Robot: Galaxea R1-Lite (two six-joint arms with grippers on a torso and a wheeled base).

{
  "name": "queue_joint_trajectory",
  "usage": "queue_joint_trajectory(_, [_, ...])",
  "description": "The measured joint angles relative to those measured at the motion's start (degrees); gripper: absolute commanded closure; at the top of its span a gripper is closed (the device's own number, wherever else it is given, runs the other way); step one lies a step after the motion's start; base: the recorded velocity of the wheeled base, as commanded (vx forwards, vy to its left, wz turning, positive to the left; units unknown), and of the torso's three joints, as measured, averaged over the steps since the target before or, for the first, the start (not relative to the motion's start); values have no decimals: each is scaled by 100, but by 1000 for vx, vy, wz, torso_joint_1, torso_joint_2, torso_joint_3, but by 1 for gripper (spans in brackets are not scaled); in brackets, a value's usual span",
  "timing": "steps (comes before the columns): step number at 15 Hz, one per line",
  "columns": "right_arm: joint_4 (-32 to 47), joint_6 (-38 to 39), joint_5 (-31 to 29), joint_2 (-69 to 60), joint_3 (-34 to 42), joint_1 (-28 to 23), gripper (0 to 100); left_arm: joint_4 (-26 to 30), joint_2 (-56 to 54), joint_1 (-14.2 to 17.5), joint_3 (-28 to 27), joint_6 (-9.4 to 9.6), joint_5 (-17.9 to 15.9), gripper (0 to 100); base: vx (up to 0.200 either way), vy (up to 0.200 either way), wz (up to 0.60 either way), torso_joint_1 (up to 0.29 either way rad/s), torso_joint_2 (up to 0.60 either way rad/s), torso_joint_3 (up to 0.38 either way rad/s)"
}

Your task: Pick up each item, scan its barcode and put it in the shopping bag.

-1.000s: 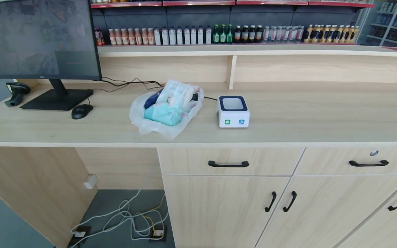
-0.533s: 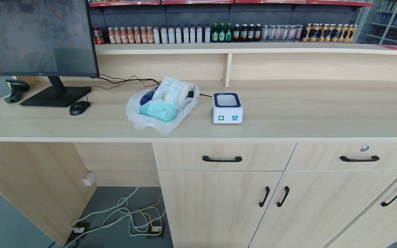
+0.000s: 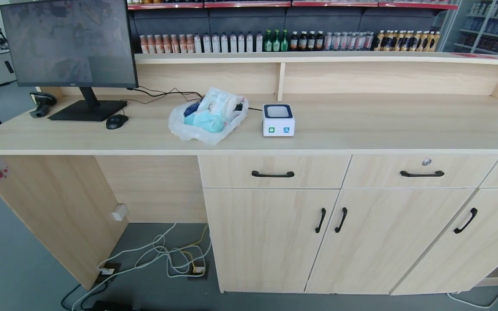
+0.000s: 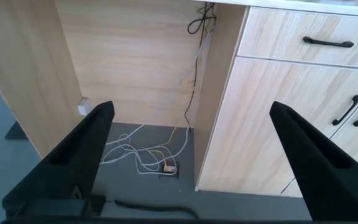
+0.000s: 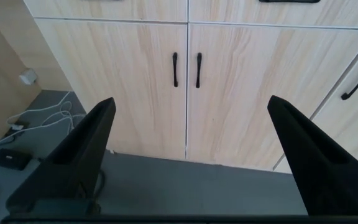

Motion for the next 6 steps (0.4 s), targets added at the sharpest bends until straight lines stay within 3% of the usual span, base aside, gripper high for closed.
queue_joint_trajectory(6, [5, 11, -5, 6, 0, 4, 0, -5, 0, 6, 0, 13, 2, 0, 0, 0, 0, 0, 0, 0])
